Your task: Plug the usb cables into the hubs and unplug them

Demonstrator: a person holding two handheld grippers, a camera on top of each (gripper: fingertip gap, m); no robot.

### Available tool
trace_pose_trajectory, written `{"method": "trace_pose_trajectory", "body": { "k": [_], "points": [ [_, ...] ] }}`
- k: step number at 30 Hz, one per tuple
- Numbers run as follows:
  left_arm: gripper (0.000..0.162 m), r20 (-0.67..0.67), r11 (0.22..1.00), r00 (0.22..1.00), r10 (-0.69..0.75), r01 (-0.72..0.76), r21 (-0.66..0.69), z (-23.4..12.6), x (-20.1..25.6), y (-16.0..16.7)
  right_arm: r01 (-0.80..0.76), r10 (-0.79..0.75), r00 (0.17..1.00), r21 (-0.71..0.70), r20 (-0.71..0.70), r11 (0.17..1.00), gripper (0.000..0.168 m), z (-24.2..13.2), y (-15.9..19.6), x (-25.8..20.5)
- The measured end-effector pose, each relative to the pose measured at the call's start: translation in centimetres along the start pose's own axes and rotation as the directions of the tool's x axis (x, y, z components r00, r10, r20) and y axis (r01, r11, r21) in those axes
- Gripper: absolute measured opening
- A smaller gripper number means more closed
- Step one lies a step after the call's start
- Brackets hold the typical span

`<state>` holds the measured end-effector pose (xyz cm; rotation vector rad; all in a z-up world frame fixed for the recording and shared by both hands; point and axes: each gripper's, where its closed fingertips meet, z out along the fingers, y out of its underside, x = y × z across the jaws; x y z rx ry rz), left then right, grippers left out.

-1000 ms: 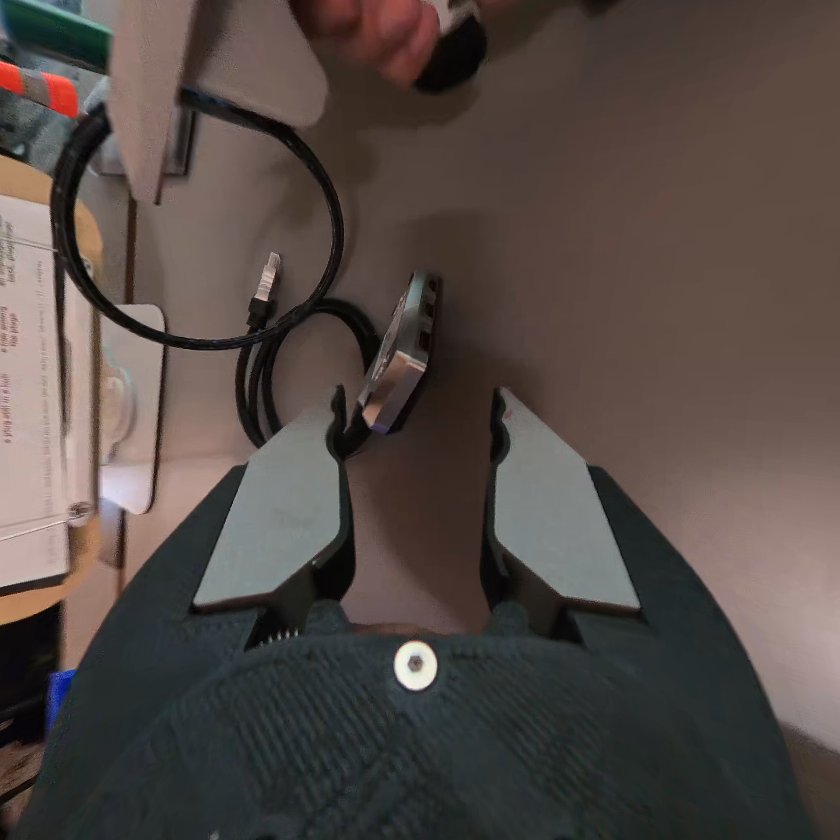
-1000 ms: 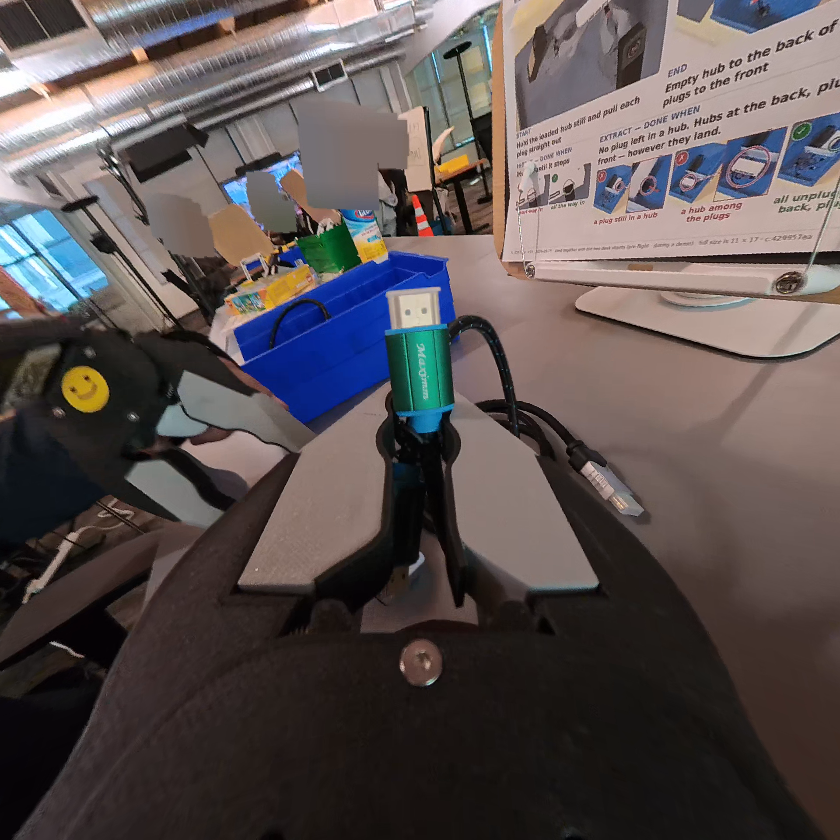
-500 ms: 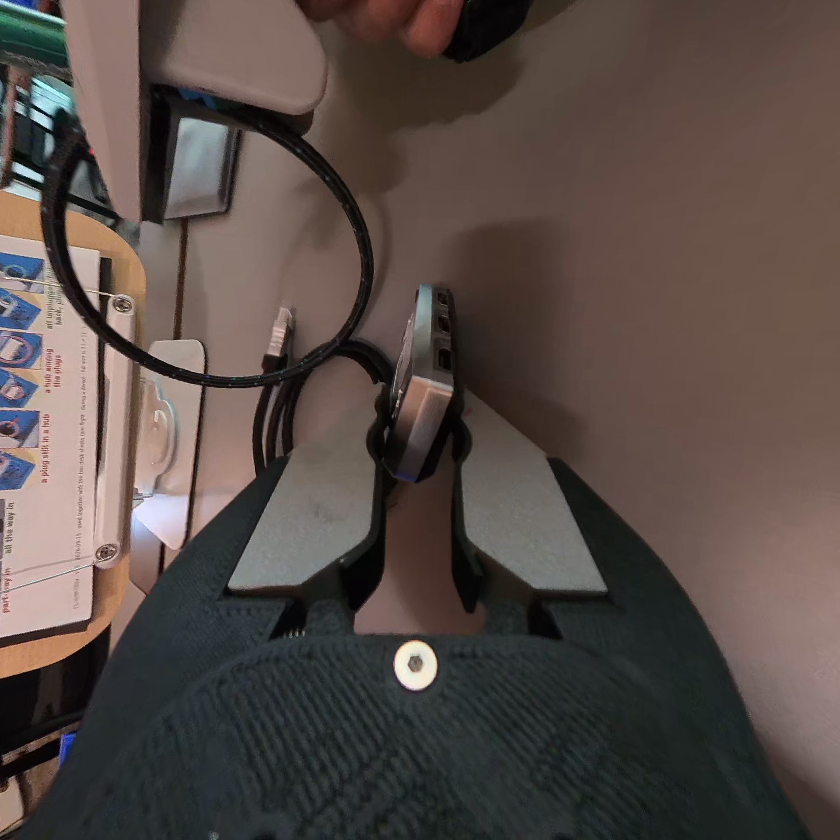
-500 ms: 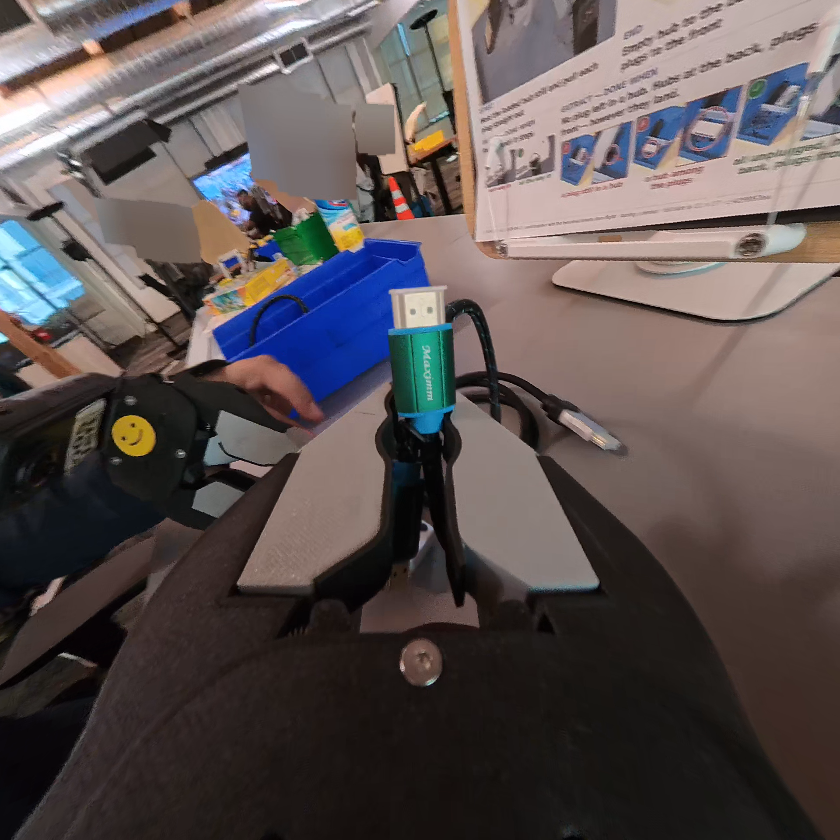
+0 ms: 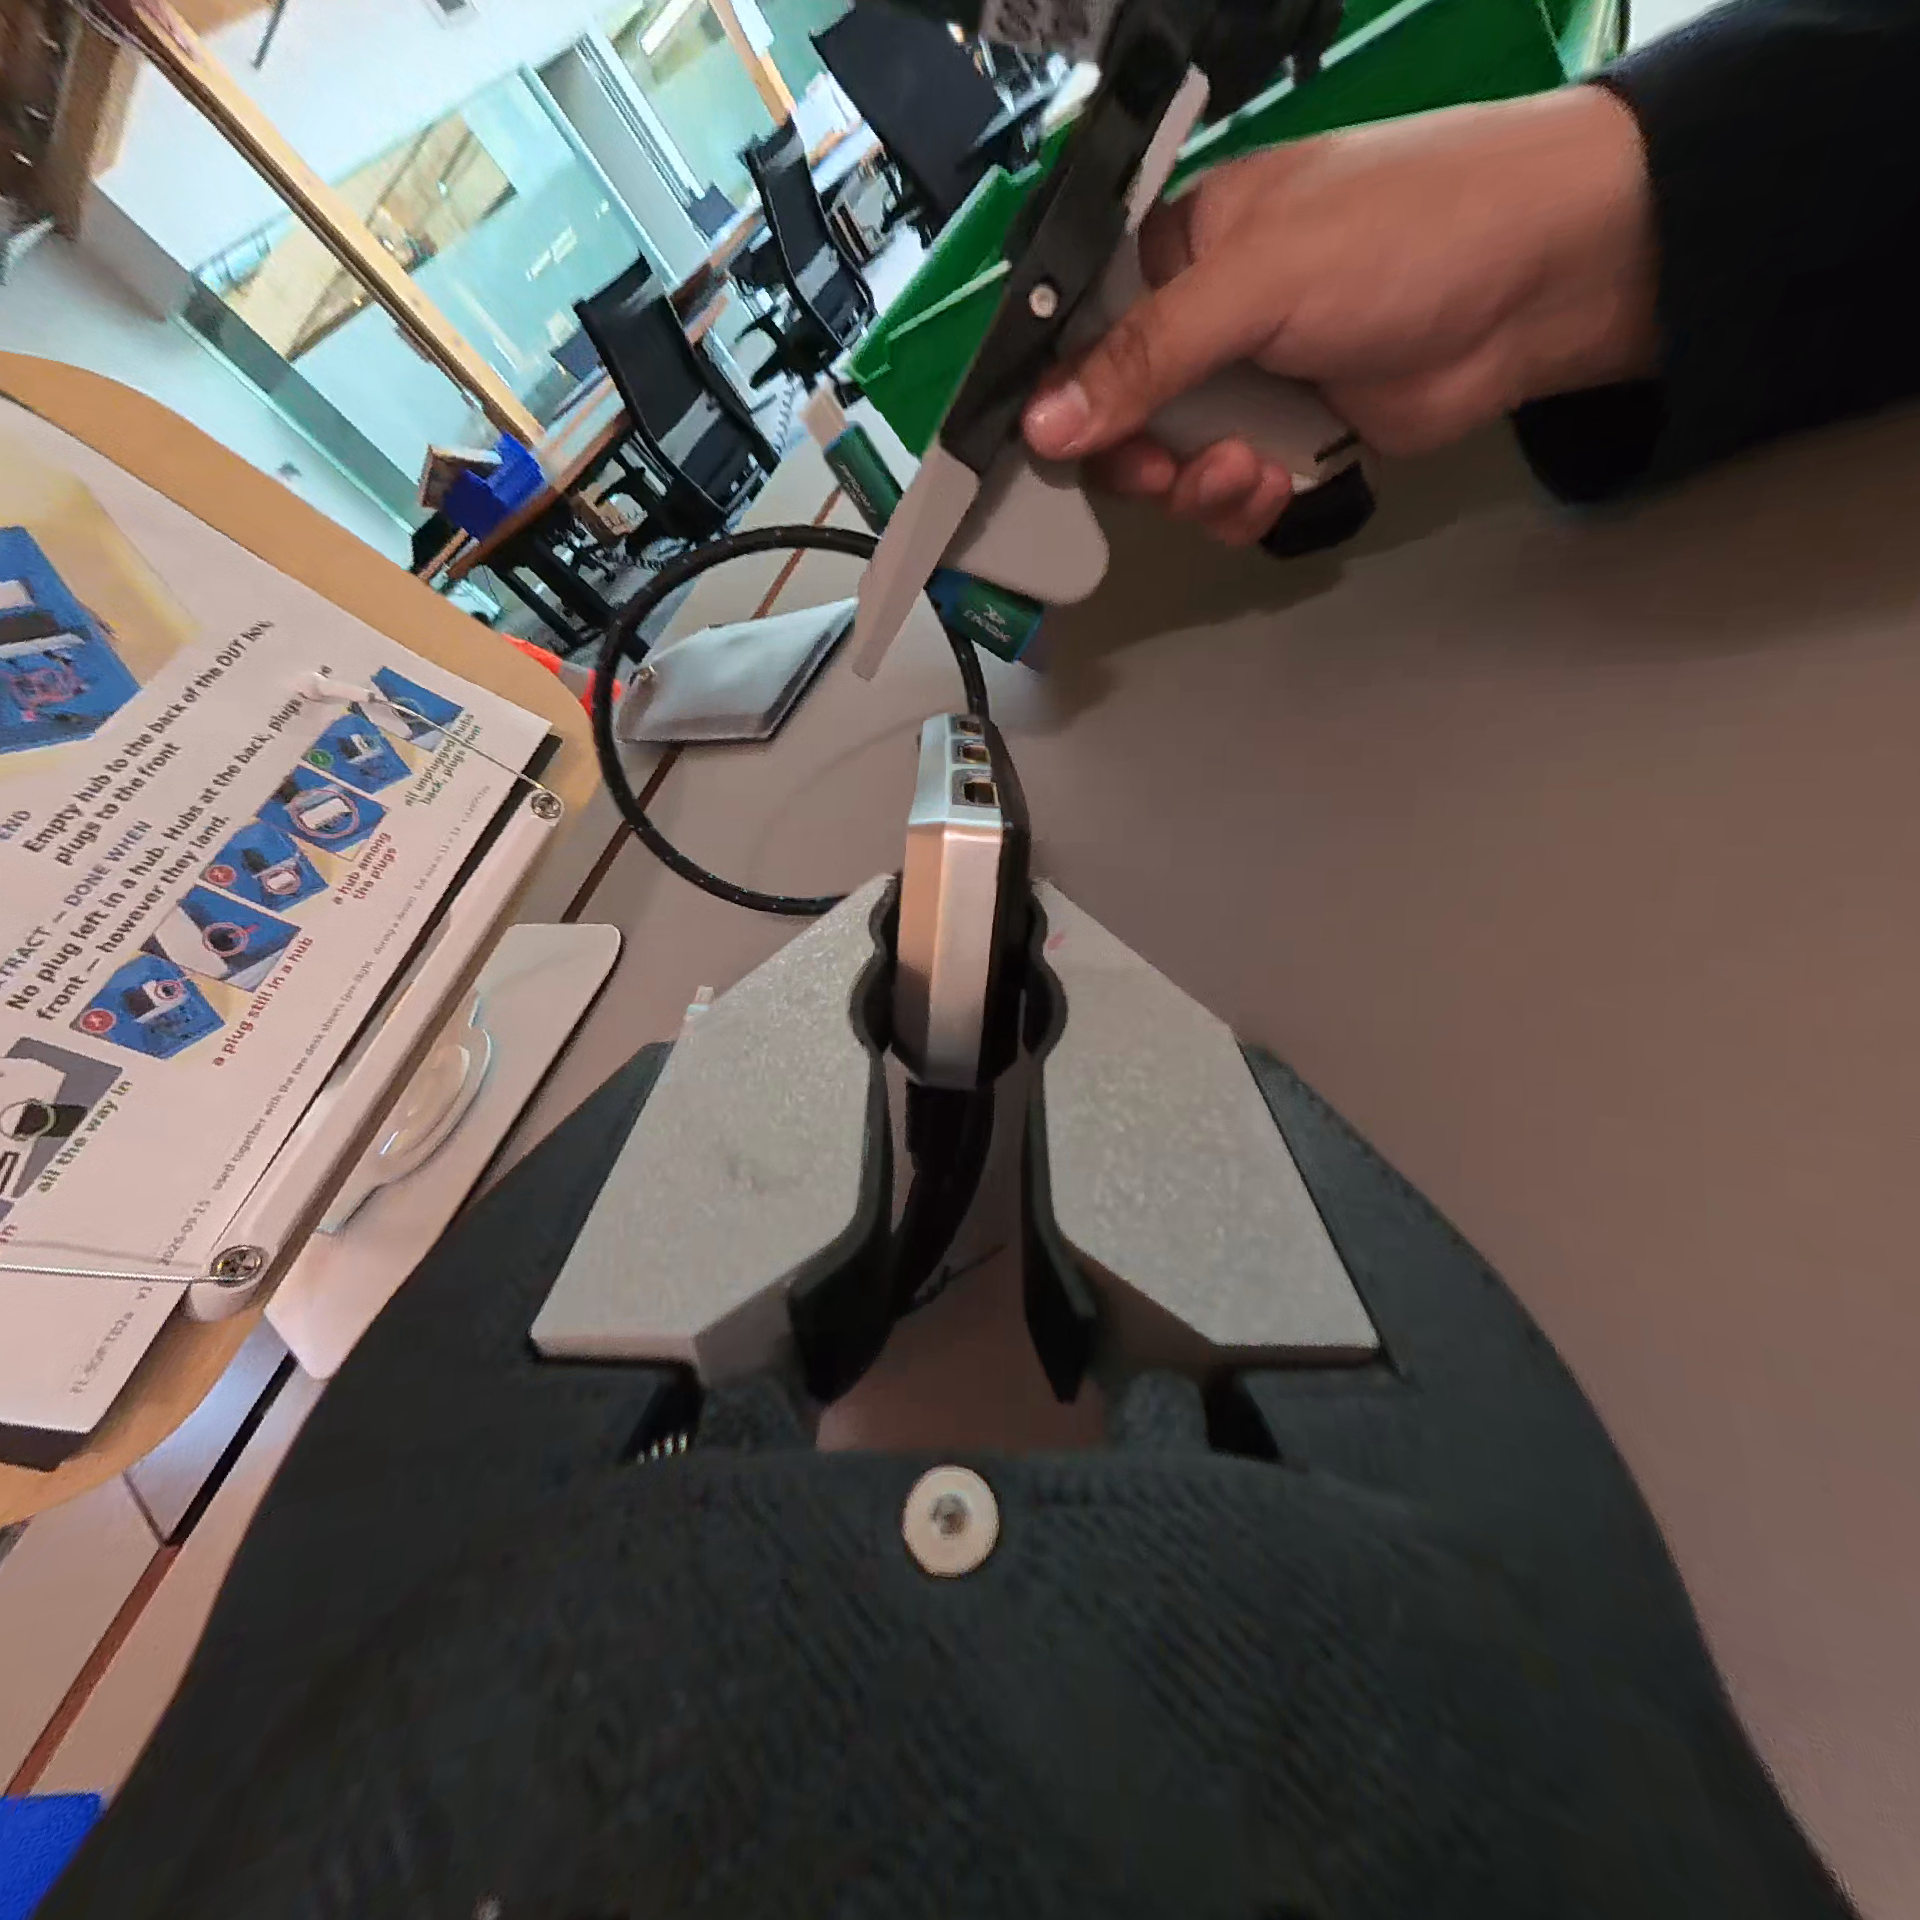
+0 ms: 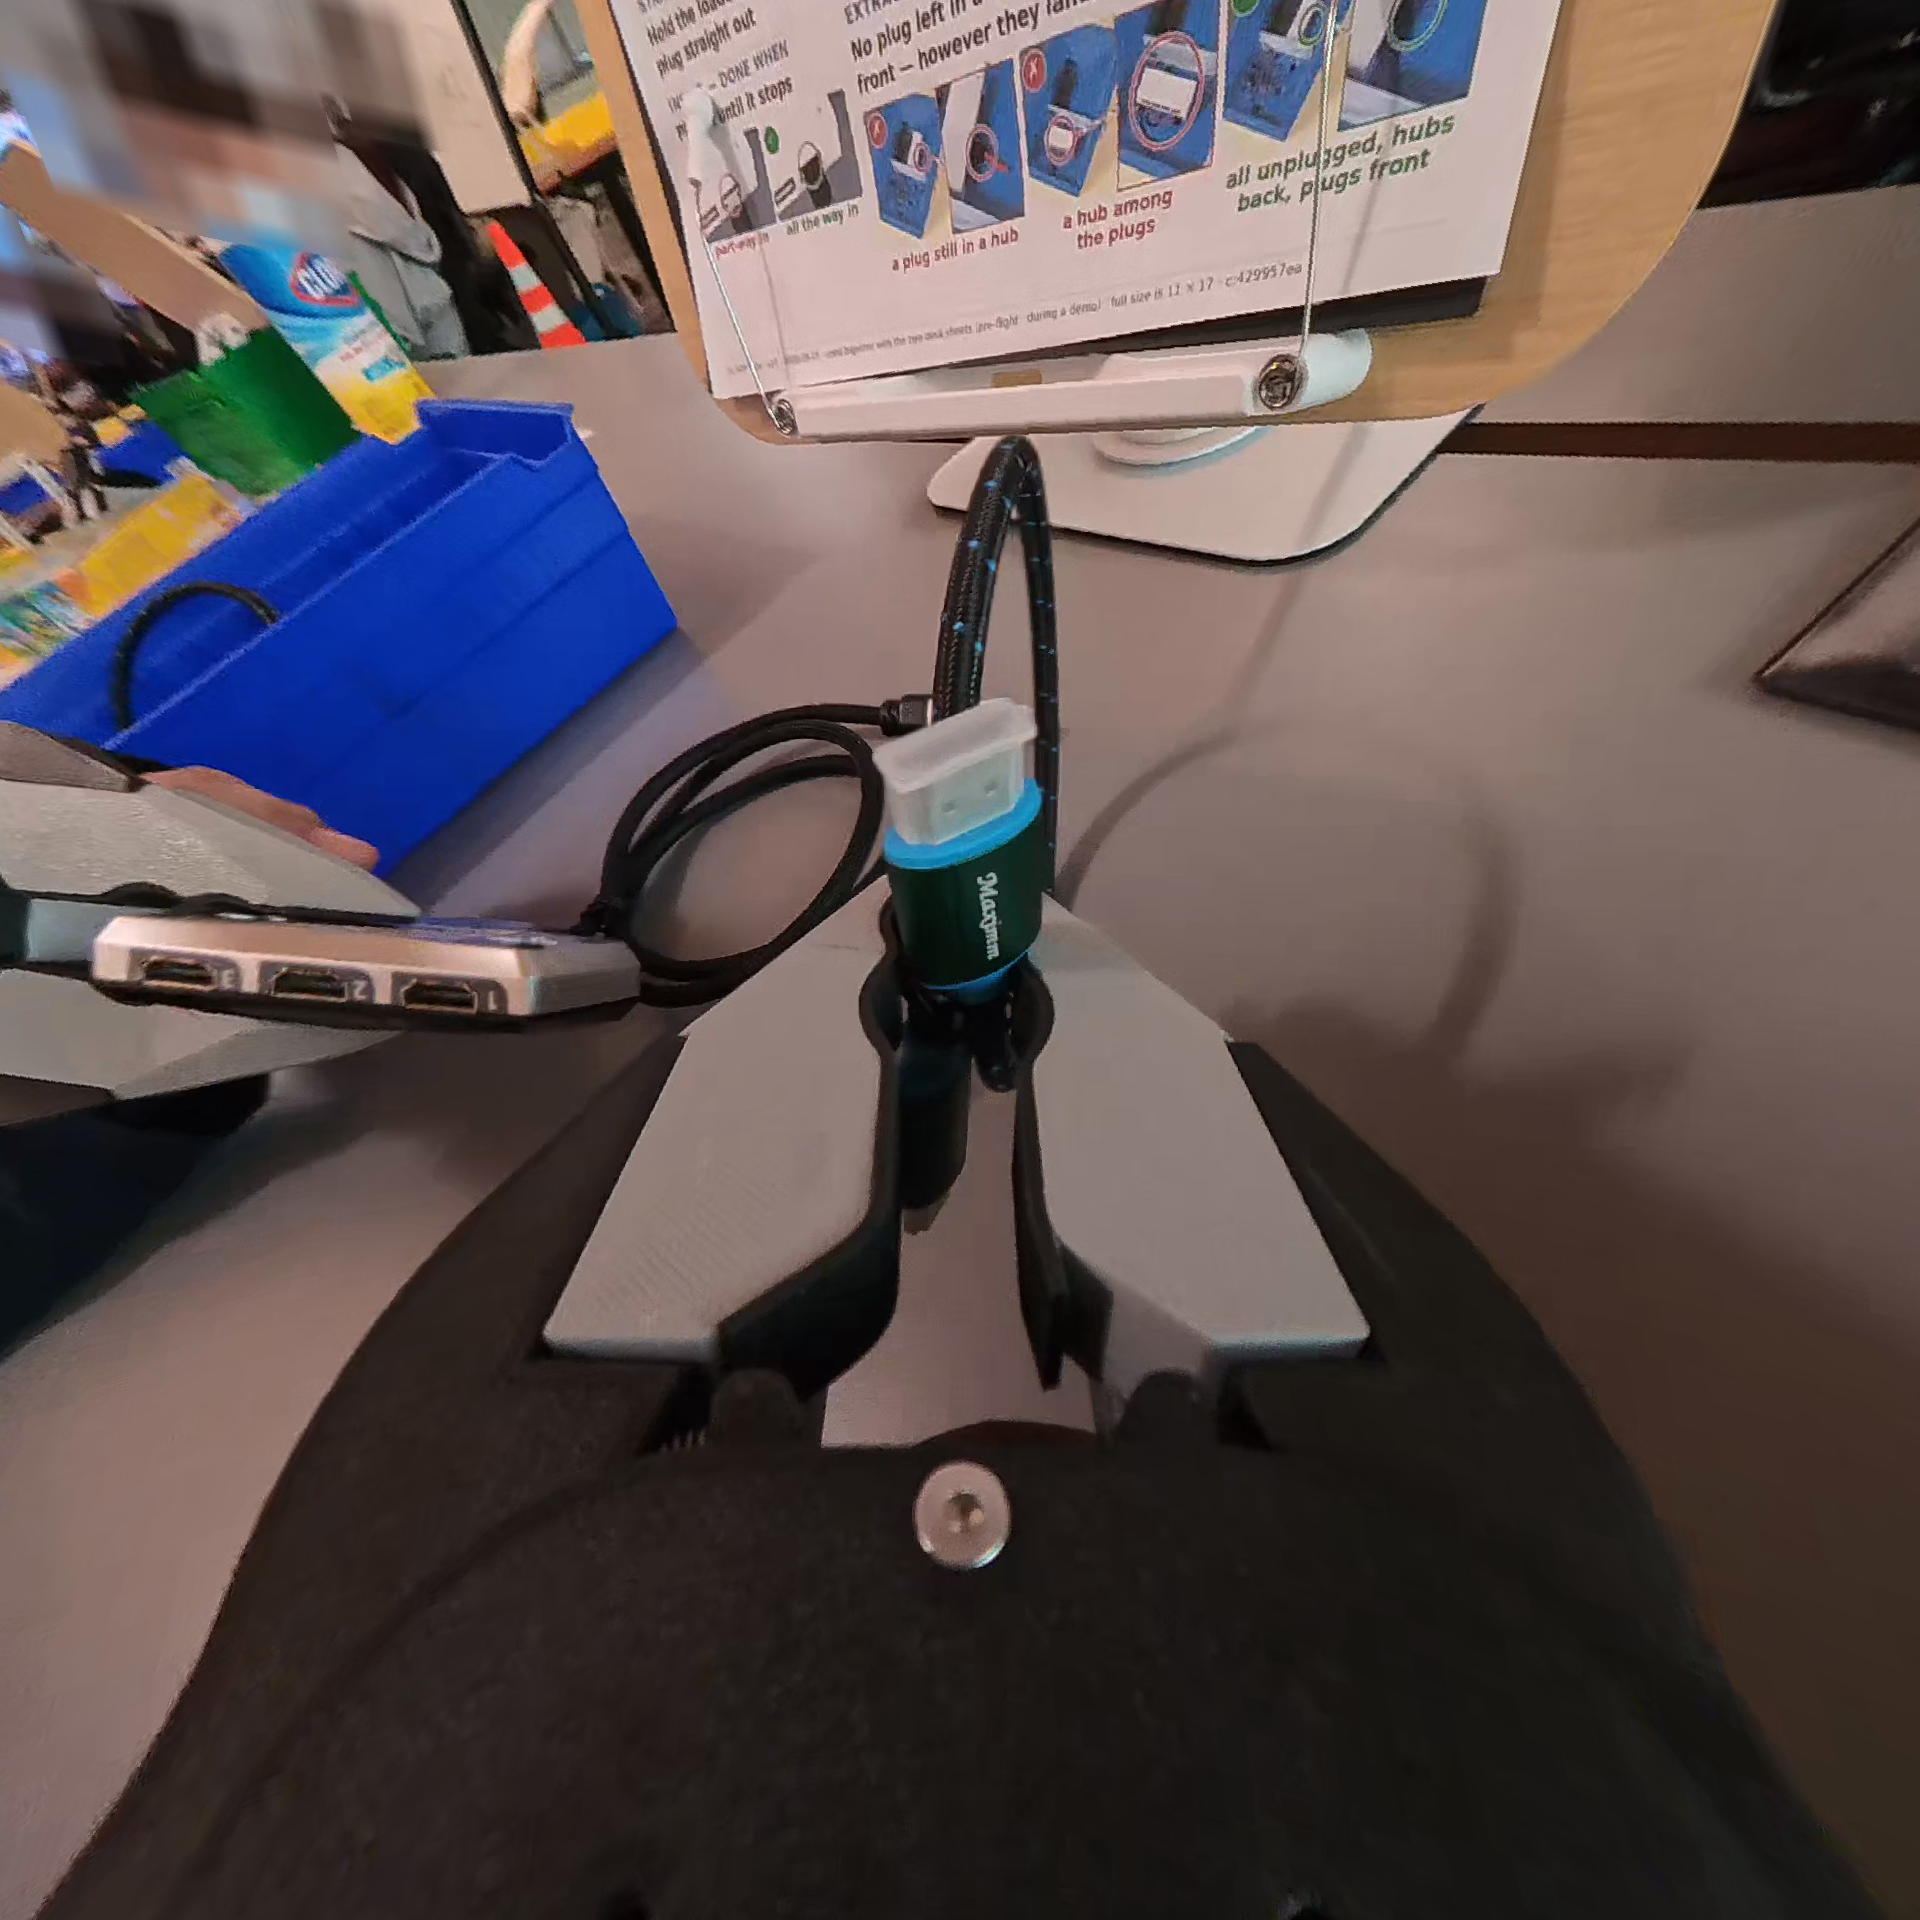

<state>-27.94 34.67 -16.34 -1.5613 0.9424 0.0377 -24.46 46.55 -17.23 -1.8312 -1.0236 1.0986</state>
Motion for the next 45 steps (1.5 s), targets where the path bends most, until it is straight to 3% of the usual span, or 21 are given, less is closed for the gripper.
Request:
{"method": "trace_pose_trajectory", "body": {
  "k": [5, 11, 15, 19, 45],
  "points": [
    [0.019, 0.079, 0.996, 0.995, -0.068, 0.063, 0.06, 0.0, -1.2, -0.4, -0.028, 0.028, 0.999, 0.006, 0.04, 1.0, 0.013, 0.0, 0.0, -0.2],
    [0.02, 0.089, 1.0, 0.996, -0.028, 0.028, 0.007, 1.0, -0.5, 0.5, 0.012, -0.012, 0.999, -0.015, 0.031, 1.0, 0.013, 0.3, 0.3, -0.5],
    [0.019, 0.097, 0.999, 0.994, -0.042, 0.043, -0.005, 1.0, -0.8, 0.7, 0.163, -0.179, 0.969, -0.1, -0.17, 0.982, 0.014, 0.4, 1.2, 1.5],
    [0.019, 0.103, 0.999, 0.994, -0.045, 0.046, -0.008, 1.1, -0.8, 0.7, 0.284, -0.352, 0.833, -0.215, -0.428, 0.934, 0.019, -0.3, 1.5, 4.8],
    [0.019, 0.133, 0.999, 0.991, -0.037, 0.041, -0.028, 1.2, -1.2, 1.2, 0.274, -0.339, 0.866, -0.217, -0.368, 0.937, 0.021, 0.3, 2.0, 4.2]
  ]
}}
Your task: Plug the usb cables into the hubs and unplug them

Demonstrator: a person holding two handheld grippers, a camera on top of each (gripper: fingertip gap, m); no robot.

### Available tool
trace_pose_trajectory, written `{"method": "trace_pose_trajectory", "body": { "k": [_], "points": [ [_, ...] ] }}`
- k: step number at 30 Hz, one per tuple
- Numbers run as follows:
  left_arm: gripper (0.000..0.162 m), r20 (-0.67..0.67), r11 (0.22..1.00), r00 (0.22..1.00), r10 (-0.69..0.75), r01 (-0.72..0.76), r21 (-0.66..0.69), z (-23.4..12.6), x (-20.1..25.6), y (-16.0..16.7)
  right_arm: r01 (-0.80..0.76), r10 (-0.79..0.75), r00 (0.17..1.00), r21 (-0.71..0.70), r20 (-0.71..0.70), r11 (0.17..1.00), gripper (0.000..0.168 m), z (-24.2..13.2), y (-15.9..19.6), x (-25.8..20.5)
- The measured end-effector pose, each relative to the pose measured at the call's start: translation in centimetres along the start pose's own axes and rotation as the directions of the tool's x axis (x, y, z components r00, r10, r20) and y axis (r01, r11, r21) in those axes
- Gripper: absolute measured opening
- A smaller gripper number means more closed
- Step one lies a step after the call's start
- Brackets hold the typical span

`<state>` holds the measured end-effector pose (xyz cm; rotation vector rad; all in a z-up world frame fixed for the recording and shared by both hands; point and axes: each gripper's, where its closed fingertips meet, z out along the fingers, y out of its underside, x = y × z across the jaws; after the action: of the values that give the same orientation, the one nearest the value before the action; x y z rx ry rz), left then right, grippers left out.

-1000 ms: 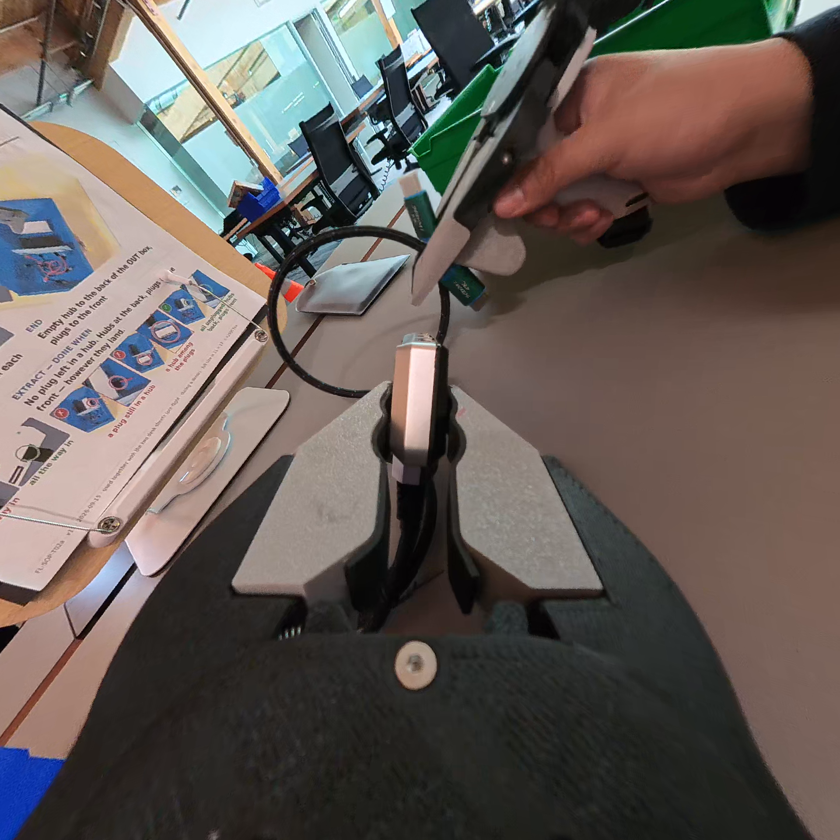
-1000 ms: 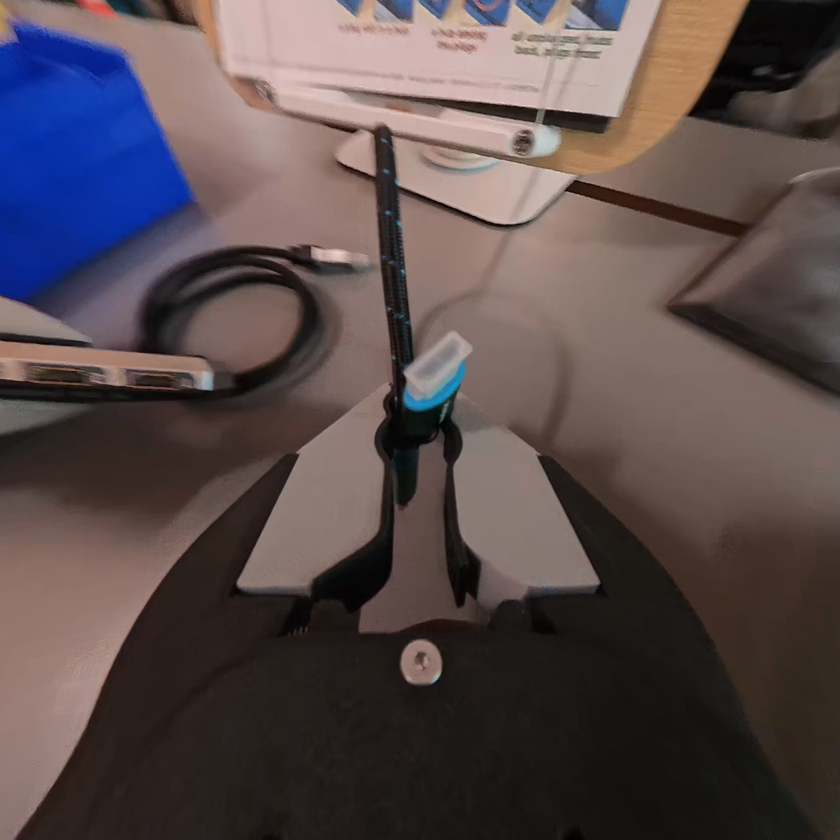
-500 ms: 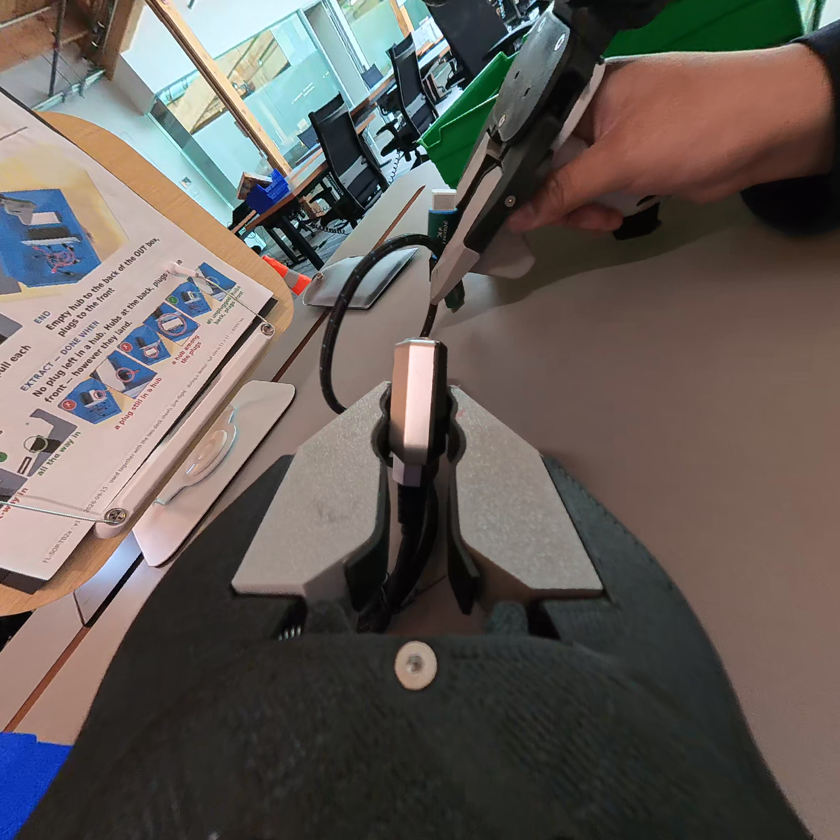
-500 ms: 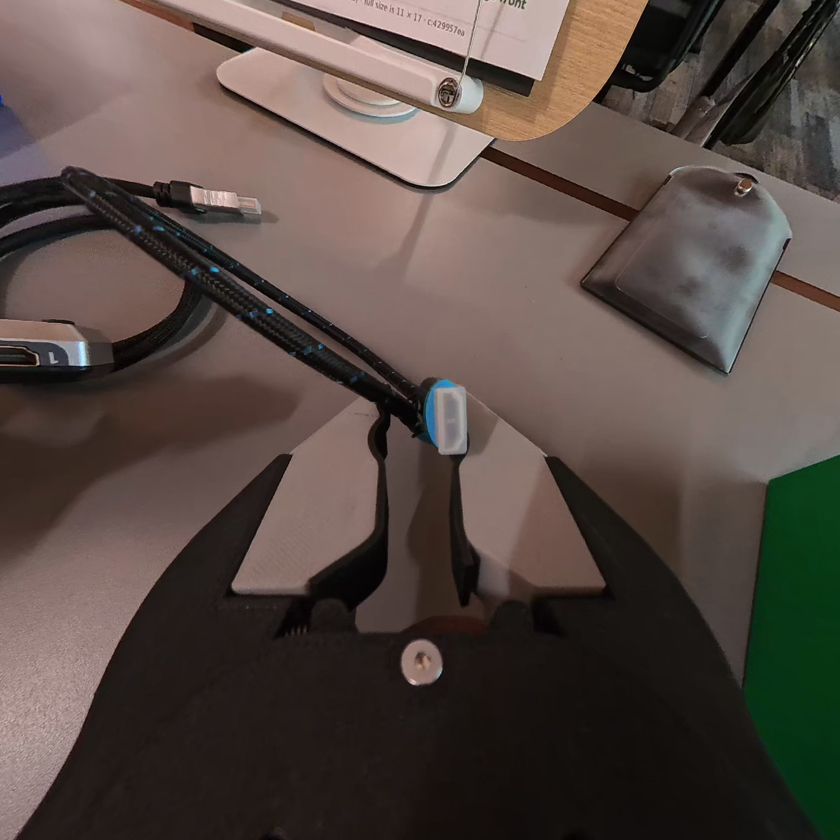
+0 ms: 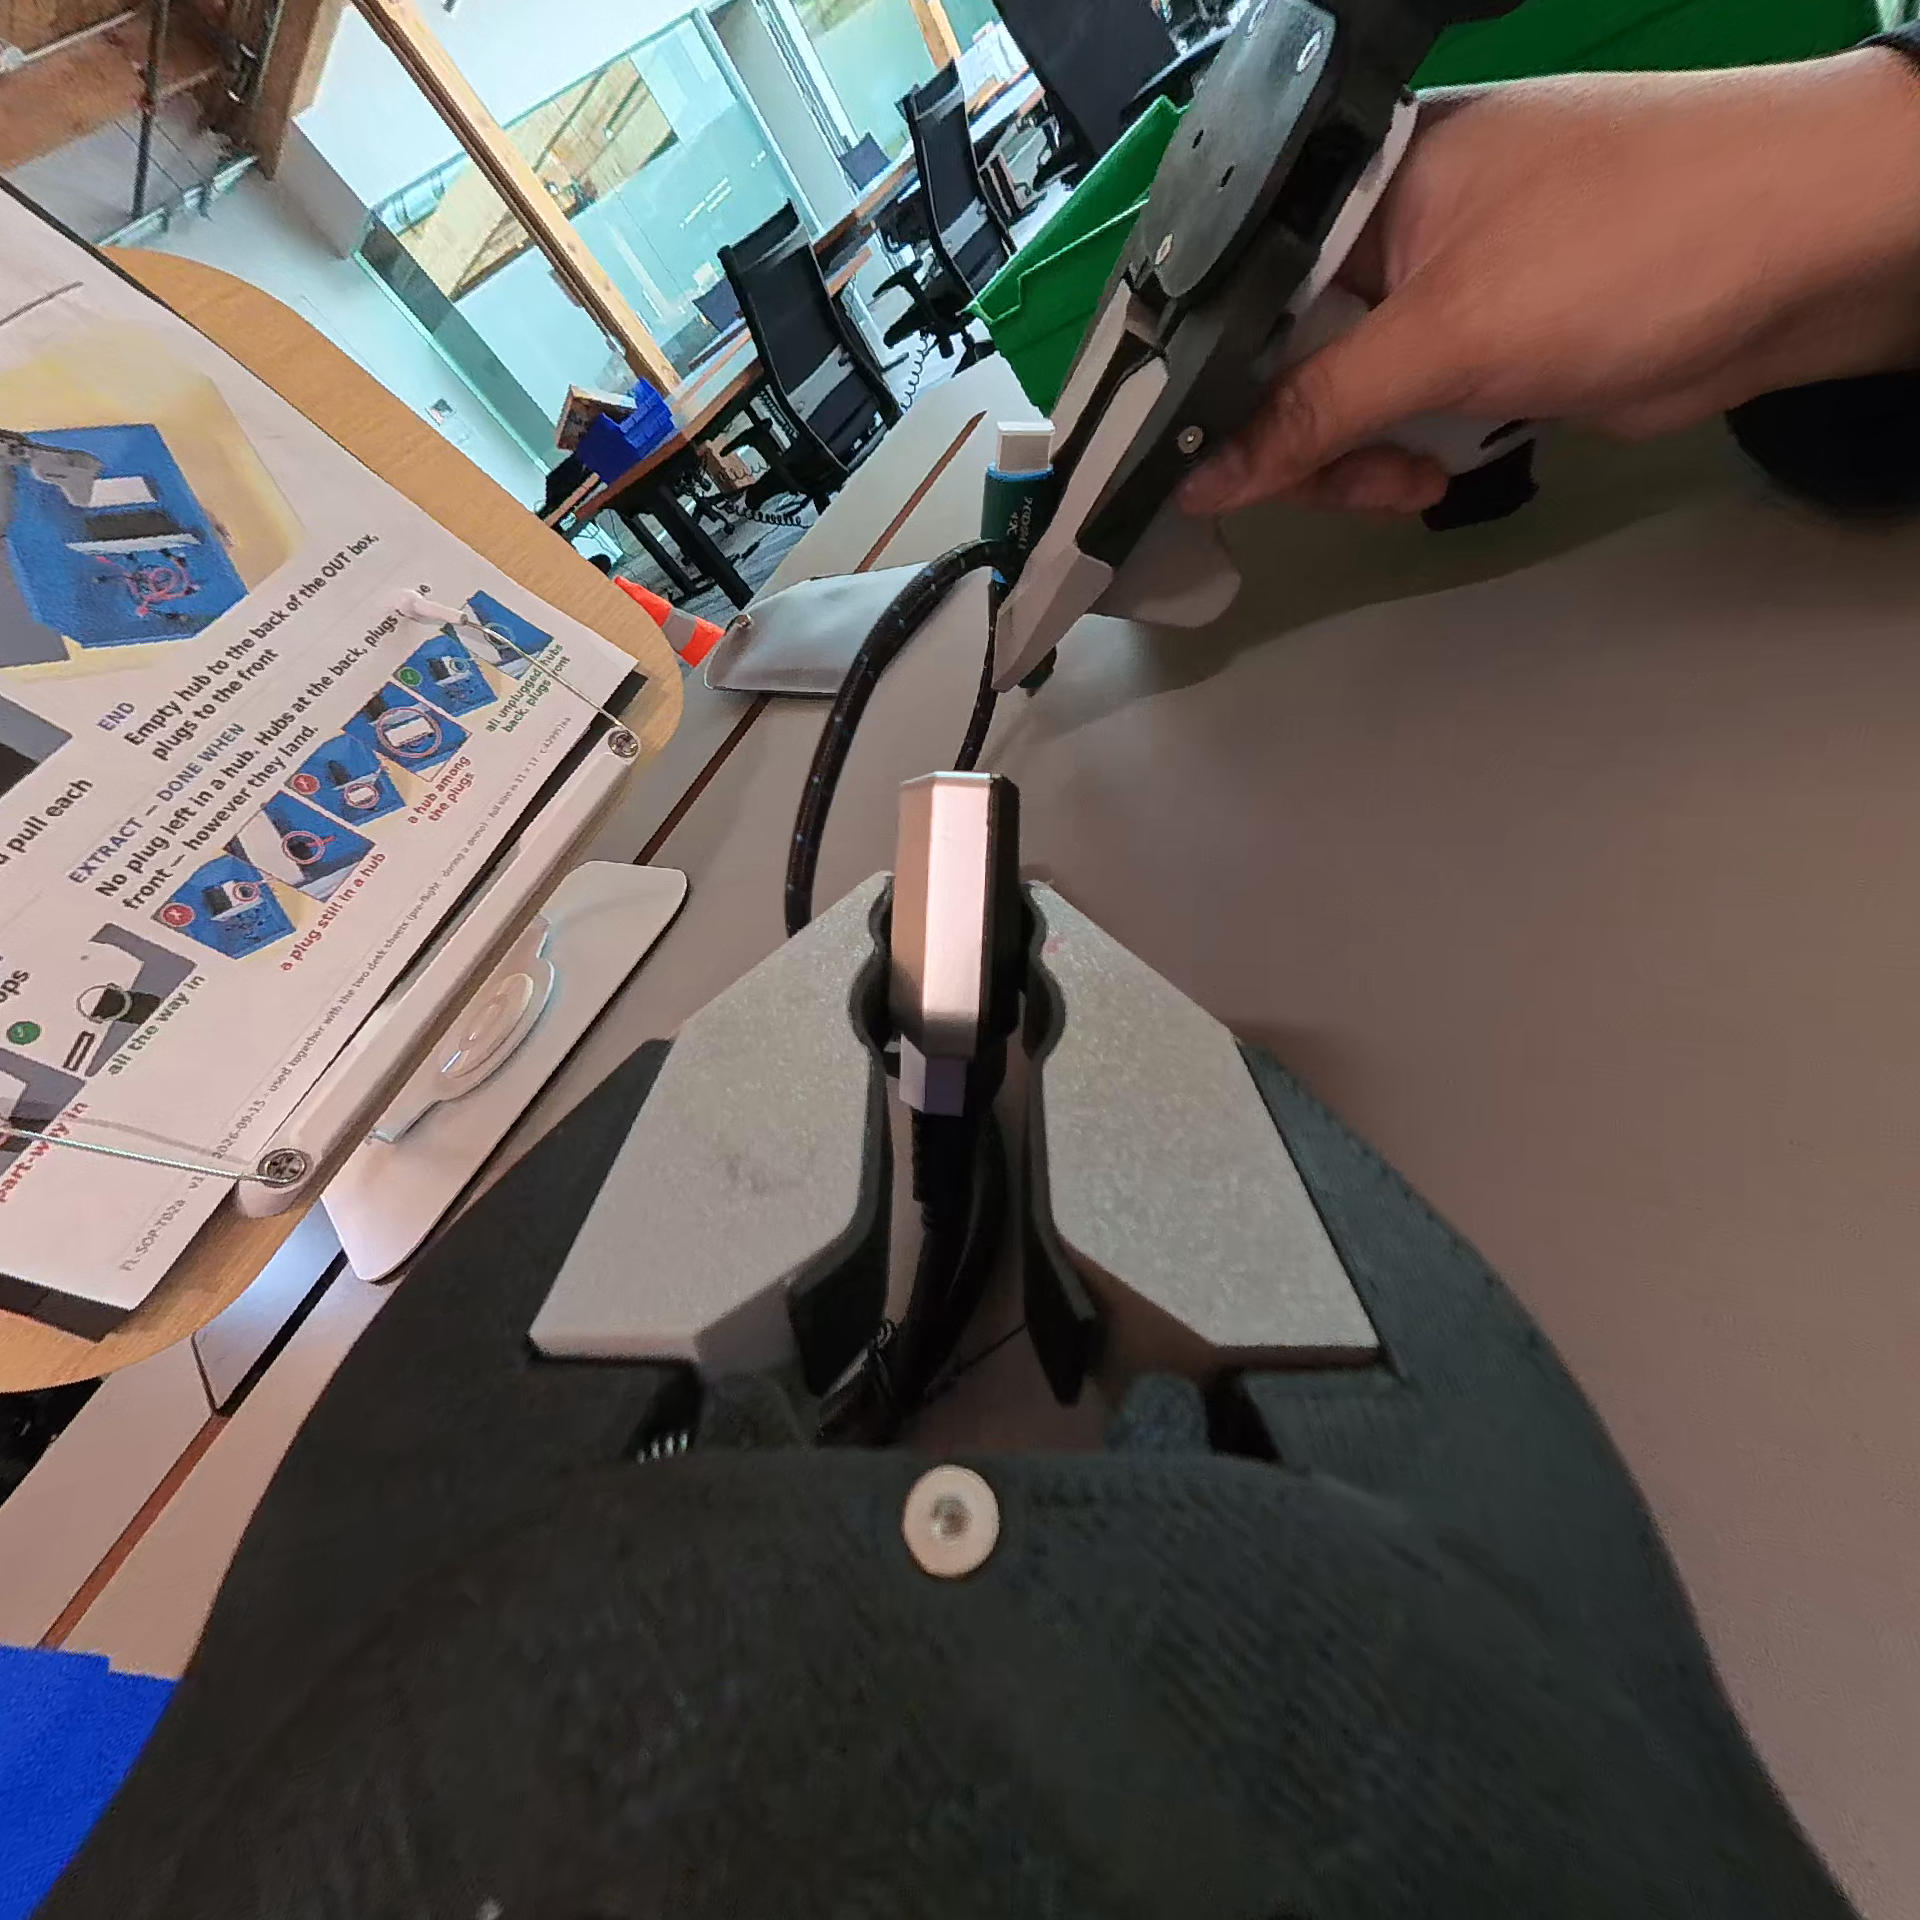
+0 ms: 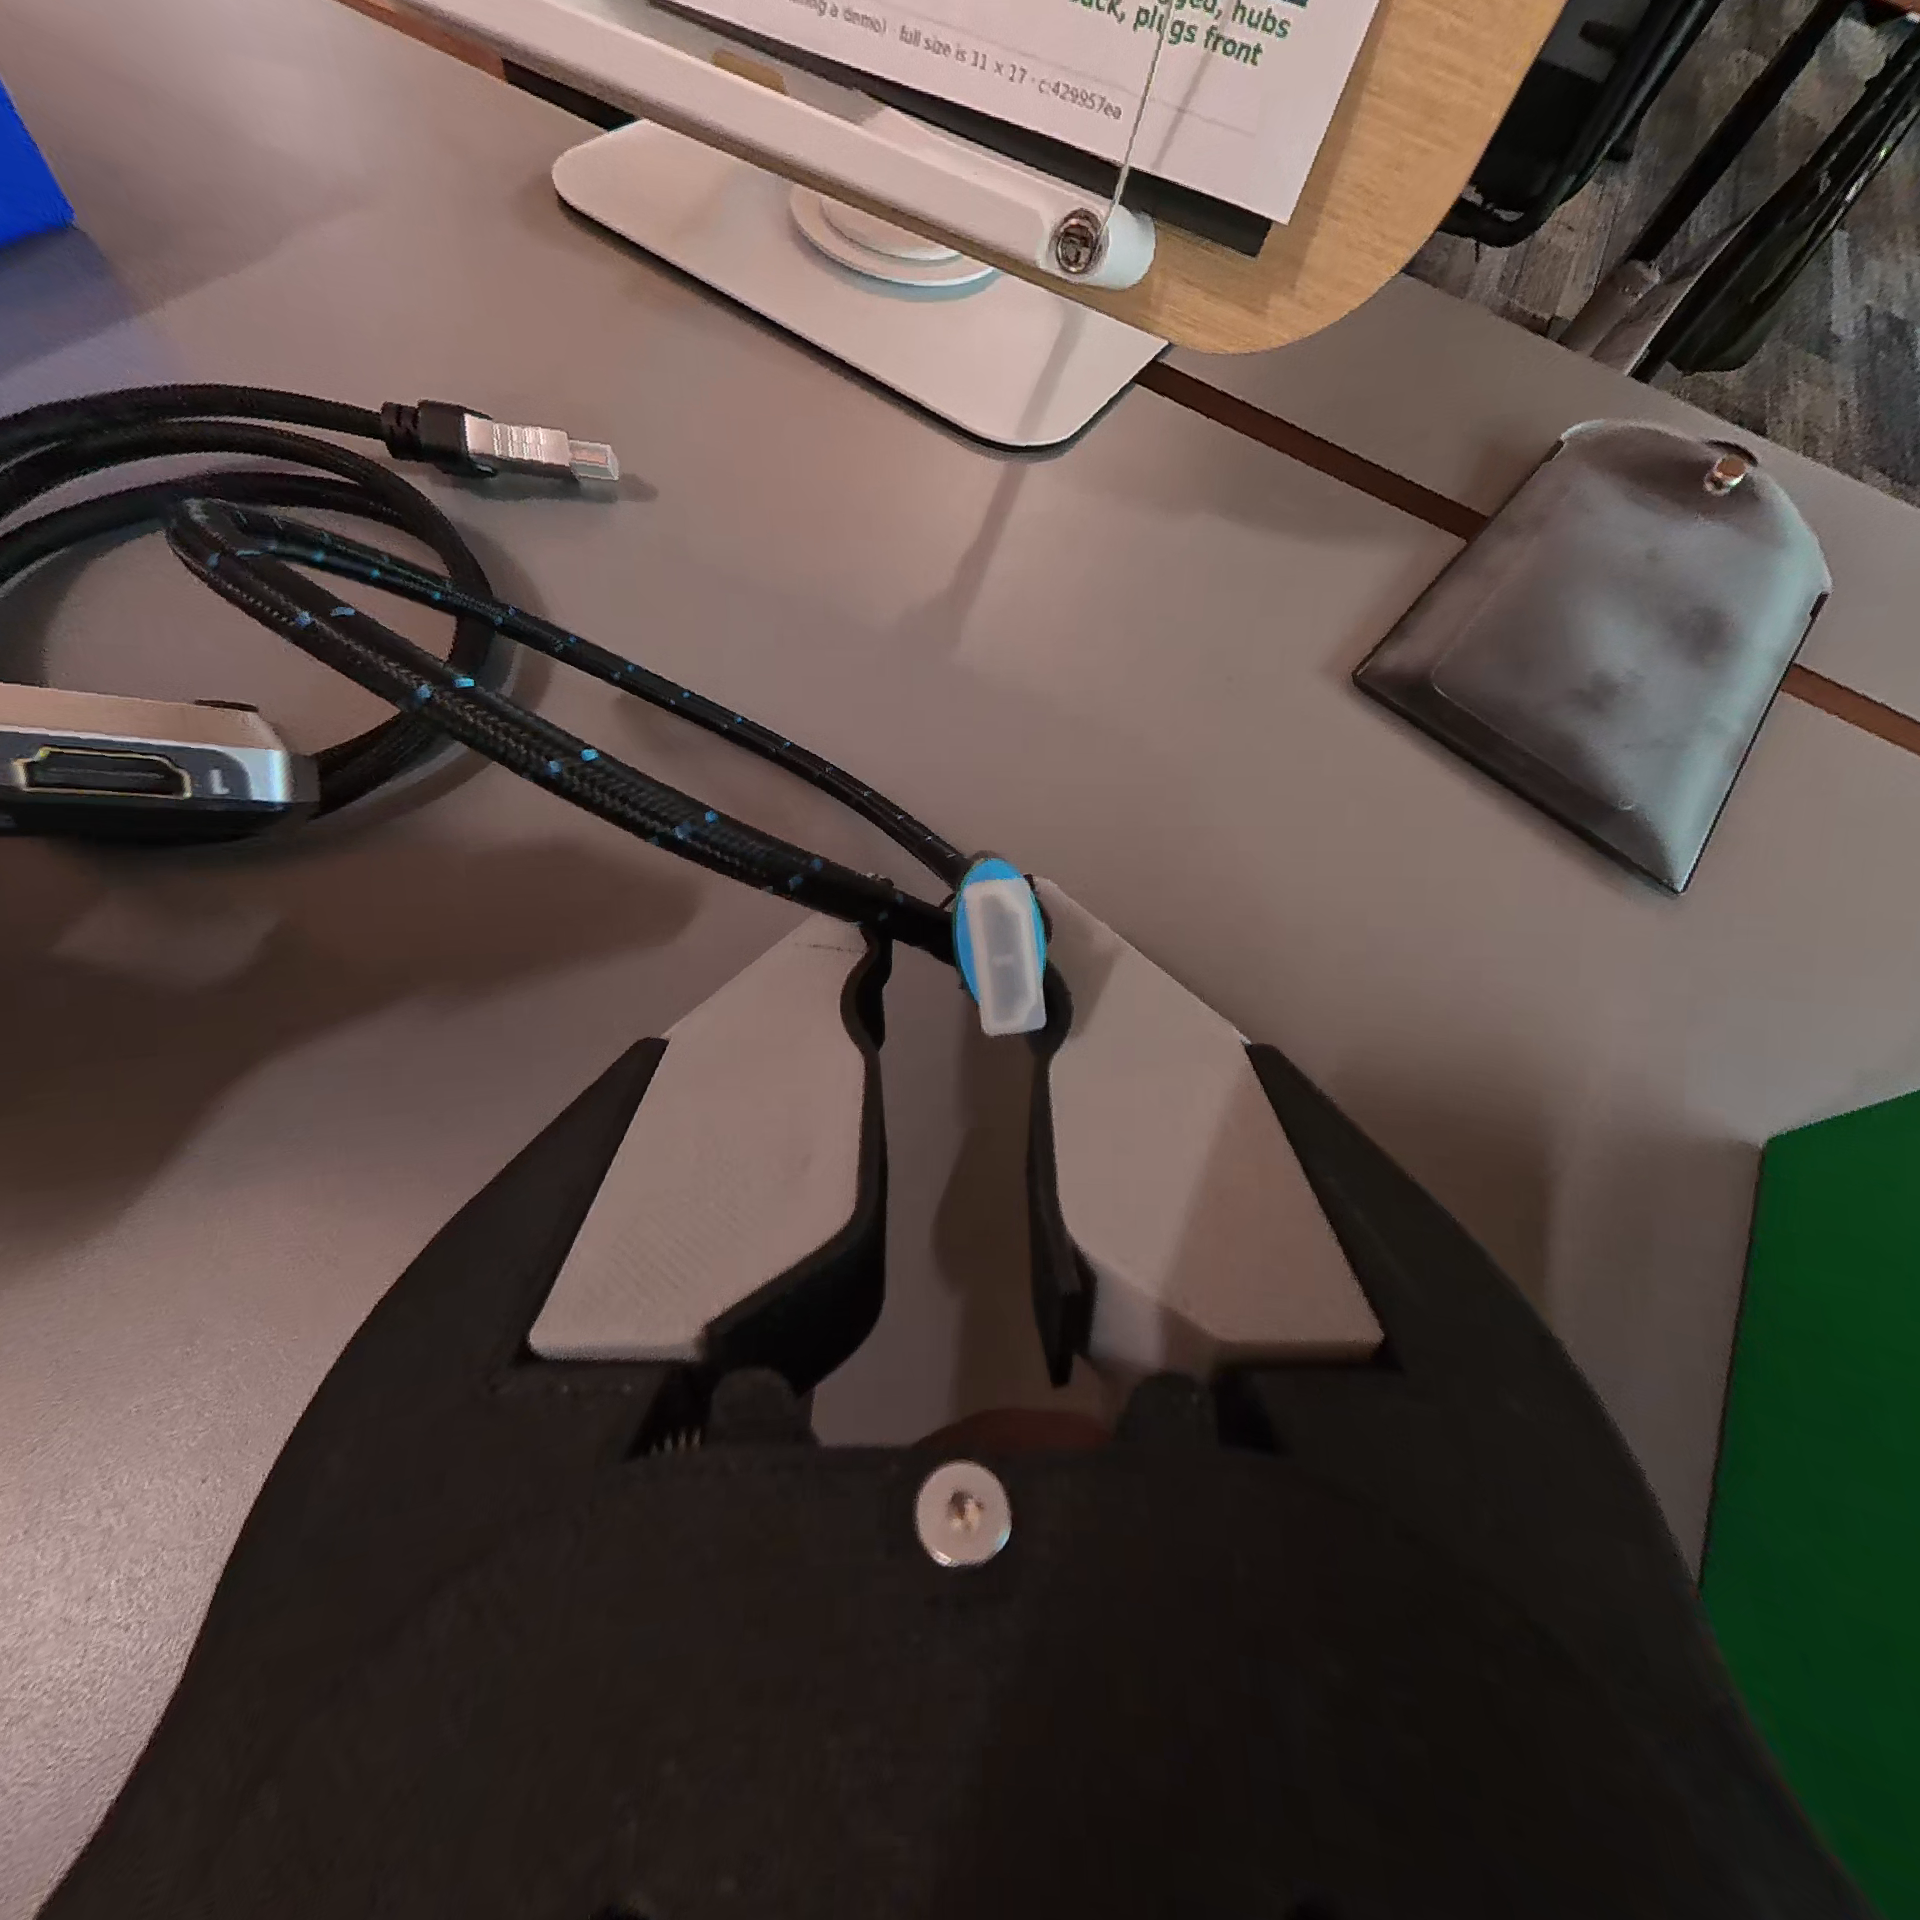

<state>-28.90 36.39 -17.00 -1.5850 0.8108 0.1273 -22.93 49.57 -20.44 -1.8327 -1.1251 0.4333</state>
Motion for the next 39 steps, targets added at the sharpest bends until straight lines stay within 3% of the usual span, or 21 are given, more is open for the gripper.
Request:
{"method": "trace_pose_trajectory", "body": {
  "k": [7, 11, 13, 15, 16, 17, 19, 21, 27, 30, 35, 37, 39],
  "points": [
    [0.02, -0.001, 1.0, 1.0, 0.012, -0.012, -0.01, 0.1, 0.1, 0.1, 0.047, -0.047, 0.999, -0.008, 0.009, 0.999, 0.021, 0.0, -0.1, -0.5],
    [0.019, 0.015, 1.0, 1.0, 0.011, -0.011, -0.004, 0.0, -0.2, 0.0, 0.068, -0.054, 0.98, -0.065, 0.192, 0.996, 0.018, -1.0, 0.4, -3.0],
    [0.019, 0.026, 1.0, 1.0, 0.008, -0.008, 0.006, -0.2, -0.4, -0.2, -0.021, 0.044, 0.91, -0.061, 0.413, 0.998, 0.016, -2.9, -0.6, -5.8],
    [0.018, 0.033, 1.0, 0.999, 0.005, -0.006, 0.03, -0.4, -0.6, -0.6, -0.212, 0.185, 0.758, -0.032, 0.625, 0.977, 0.013, -5.5, -3.1, -7.7],
    [0.018, 0.036, 0.999, 0.999, 0.004, -0.005, 0.032, -0.5, -0.7, -0.6, -0.315, 0.262, 0.698, -0.042, 0.667, 0.948, 0.012, -6.1, -3.9, -7.2],
    [0.018, 0.039, 1.0, 0.999, 0.002, -0.003, 0.03, -0.5, -0.8, -0.7, -0.388, 0.334, 0.665, -0.073, 0.667, 0.919, 0.012, -5.9, -3.9, -6.3],
    [0.019, 0.049, 1.0, 0.999, -0.002, 0.001, 0.024, -0.5, -1.0, -0.6, -0.412, 0.408, 0.691, -0.139, 0.597, 0.901, 0.012, -4.6, -2.2, -4.3],
    [0.018, 0.045, 1.0, 0.999, -0.006, 0.005, 0.019, -0.5, -1.0, -0.4, -0.376, 0.401, 0.749, -0.161, 0.528, 0.913, 0.012, -3.8, -0.9, -3.2],
    [0.018, 0.037, 1.0, 0.999, 0.007, -0.008, 0.015, -0.4, -0.7, -0.3, -0.319, 0.38, 0.796, -0.207, 0.471, 0.925, 0.018, -2.7, 0.7, -3.3],
    [0.018, 0.036, 1.0, 0.999, 0.009, -0.01, 0.028, -0.4, -0.6, -0.5, -0.262, 0.348, 0.848, -0.254, 0.4, 0.931, 0.042, -1.7, 2.2, -2.9],
    [0.018, 0.037, 0.999, 0.999, 0.009, -0.01, 0.032, -0.5, -0.7, -0.6, -0.224, 0.327, 0.851, -0.281, 0.41, 0.933, 0.053, -1.6, 2.8, -3.2],
    [0.018, 0.037, 1.0, 0.999, 0.01, -0.011, 0.029, -0.5, -0.7, -0.6, -0.233, 0.338, 0.819, -0.269, 0.463, 0.934, 0.049, -2.2, 2.2, -3.8],
    [0.018, 0.038, 1.0, 0.999, 0.012, -0.013, 0.028, -0.5, -0.7, -0.6, -0.244, 0.351, 0.76, -0.26, 0.548, 0.934, 0.029, -3.1, 1.6, -4.7]
  ]
}}
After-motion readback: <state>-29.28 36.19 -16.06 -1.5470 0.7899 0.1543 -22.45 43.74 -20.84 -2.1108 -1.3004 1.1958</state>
